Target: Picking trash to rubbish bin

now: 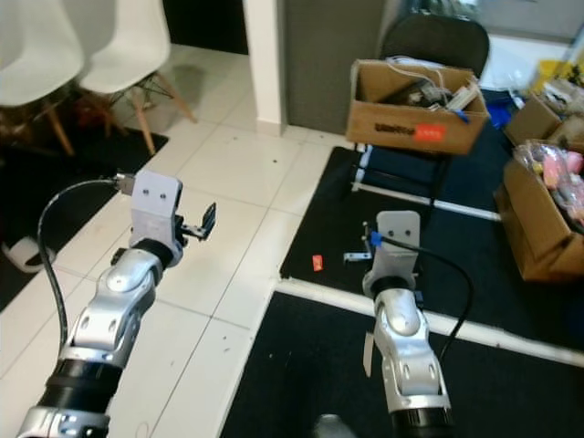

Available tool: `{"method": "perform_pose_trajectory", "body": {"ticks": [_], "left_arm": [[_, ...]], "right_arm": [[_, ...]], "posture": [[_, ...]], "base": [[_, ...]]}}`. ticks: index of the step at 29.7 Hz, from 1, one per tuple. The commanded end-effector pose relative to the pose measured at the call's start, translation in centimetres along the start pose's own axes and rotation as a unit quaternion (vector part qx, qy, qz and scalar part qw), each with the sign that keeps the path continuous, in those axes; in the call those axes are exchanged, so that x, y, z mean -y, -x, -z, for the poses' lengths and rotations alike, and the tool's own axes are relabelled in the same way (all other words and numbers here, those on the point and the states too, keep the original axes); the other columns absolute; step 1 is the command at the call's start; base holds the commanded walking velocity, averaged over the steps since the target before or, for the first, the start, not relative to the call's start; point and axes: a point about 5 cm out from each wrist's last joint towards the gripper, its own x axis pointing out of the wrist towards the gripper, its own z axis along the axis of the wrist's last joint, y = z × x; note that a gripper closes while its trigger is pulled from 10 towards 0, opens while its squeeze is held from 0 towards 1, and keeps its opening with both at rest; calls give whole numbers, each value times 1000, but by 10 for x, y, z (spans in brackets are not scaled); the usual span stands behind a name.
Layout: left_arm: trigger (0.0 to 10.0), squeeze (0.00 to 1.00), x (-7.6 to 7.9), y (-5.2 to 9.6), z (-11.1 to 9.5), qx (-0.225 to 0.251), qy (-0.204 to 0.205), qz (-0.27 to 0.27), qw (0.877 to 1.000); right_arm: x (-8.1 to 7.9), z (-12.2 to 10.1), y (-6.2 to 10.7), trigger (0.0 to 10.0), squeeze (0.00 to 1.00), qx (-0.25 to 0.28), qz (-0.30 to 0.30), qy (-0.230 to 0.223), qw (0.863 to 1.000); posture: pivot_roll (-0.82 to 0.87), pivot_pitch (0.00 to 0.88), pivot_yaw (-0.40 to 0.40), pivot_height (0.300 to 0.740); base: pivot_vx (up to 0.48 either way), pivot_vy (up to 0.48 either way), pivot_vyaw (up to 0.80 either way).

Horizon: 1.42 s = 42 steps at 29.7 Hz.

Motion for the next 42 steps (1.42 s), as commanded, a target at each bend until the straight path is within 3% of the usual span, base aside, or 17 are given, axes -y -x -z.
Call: {"method": "perform_pose_trajectory", "body": {"ticks": [1,25,28,42], "left_arm": [[10000,0,-1,2,3,-6,-1,0,1000],[10000,0,2,3,4,-6,0,-3,1000],[10000,0,2,3,6,-12,9,-1,1000],[10000,0,0,8,18,-41,32,-11,999]], "right_arm": [[4,2,0,10000,0,-6,10,1,1000],[4,6,0,10000,0,-19,12,-18,1000],[-6,16,1,10000,0,-53,-26,-5,998],[-13,24,3,10000,0,-71,-46,20,996]], "posture": [[-35,134,60,740],[-40,139,53,740],[-41,142,48,740],[-39,148,36,740]], "base": [[0,0,-800],[0,0,-792],[0,0,0],[234,0,0]]}}
